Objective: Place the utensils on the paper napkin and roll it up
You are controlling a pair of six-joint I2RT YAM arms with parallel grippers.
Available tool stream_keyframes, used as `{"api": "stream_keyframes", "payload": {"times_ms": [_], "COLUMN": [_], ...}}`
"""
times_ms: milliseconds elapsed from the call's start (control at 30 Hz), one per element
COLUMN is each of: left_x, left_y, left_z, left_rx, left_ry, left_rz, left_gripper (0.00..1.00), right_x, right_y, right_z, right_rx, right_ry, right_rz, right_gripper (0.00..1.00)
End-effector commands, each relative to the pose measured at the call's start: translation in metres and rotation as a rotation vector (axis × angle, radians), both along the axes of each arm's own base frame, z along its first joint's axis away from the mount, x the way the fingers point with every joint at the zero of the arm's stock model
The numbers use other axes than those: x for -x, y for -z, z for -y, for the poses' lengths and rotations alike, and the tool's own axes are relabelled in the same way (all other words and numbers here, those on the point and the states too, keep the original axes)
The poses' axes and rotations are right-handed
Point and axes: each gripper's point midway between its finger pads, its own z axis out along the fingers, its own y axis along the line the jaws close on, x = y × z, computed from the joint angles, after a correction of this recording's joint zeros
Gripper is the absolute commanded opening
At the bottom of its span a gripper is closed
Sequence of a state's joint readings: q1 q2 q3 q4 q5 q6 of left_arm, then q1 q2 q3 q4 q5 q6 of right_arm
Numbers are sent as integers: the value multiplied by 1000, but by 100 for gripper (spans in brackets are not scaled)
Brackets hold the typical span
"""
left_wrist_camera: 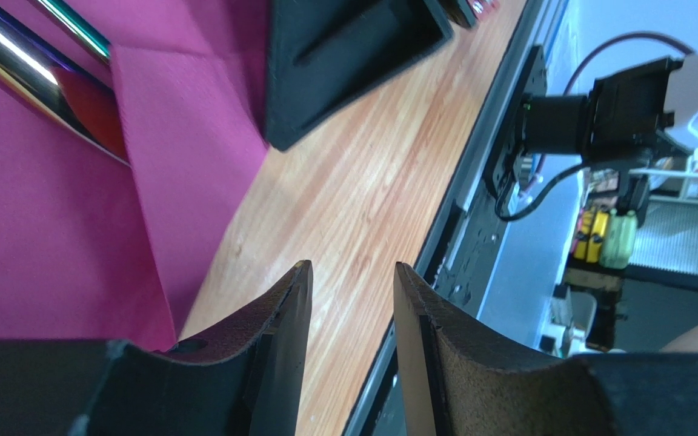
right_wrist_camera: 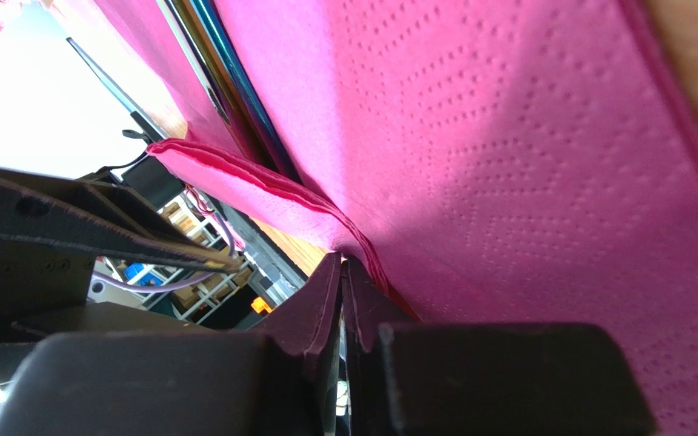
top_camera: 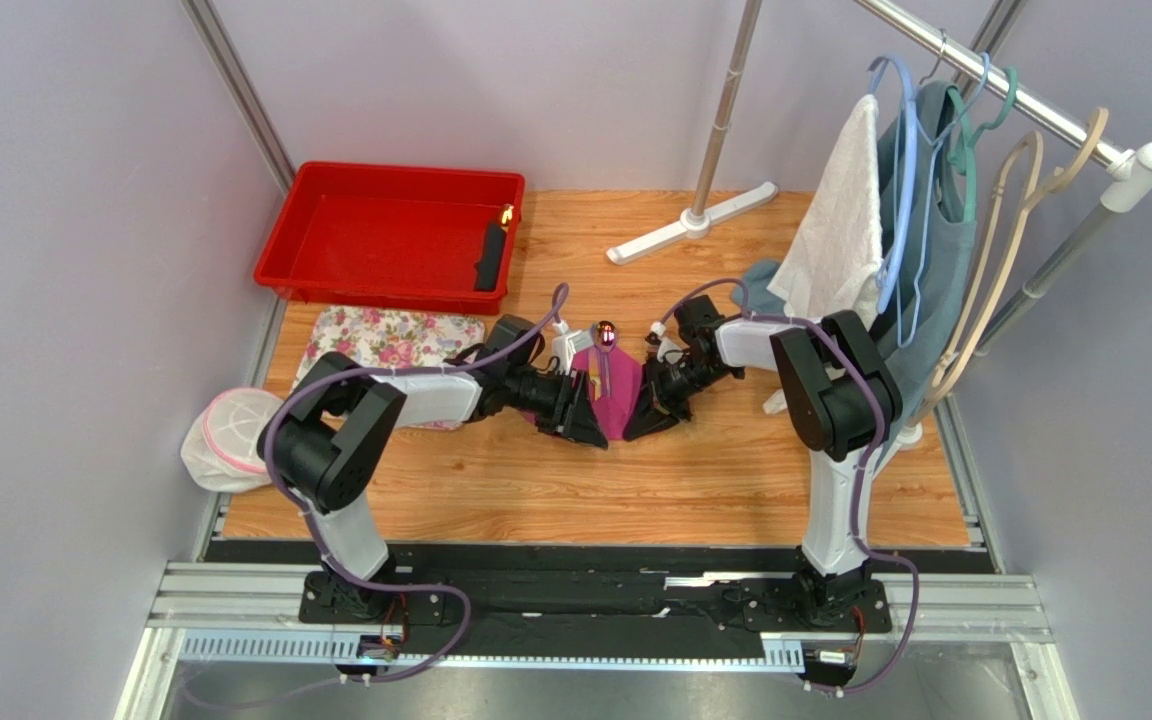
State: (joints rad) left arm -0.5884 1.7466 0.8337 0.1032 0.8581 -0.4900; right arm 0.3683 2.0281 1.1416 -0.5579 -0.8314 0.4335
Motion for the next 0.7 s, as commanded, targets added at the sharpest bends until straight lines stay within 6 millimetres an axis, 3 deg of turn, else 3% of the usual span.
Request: {"api": "stream_keyframes", "payload": {"times_ms": [0, 300, 667], "left_x": [-18, -37, -28], "left_y": [-8, 27, 46], "left_z": [15, -9, -33], "left_rx": [60, 0, -36], "left_ry": [-35, -140, -179], "left_rz": [-3, -91, -183], "left_gripper": [47, 44, 43], "right_x": [-3, 0, -3], "right_y": [8, 10, 13], "right_z": [1, 2, 6], "right_rx": [33, 42, 54], "right_ry": [18, 12, 18], "right_rz": [8, 7, 9], "right_gripper": [6, 6, 4]}}
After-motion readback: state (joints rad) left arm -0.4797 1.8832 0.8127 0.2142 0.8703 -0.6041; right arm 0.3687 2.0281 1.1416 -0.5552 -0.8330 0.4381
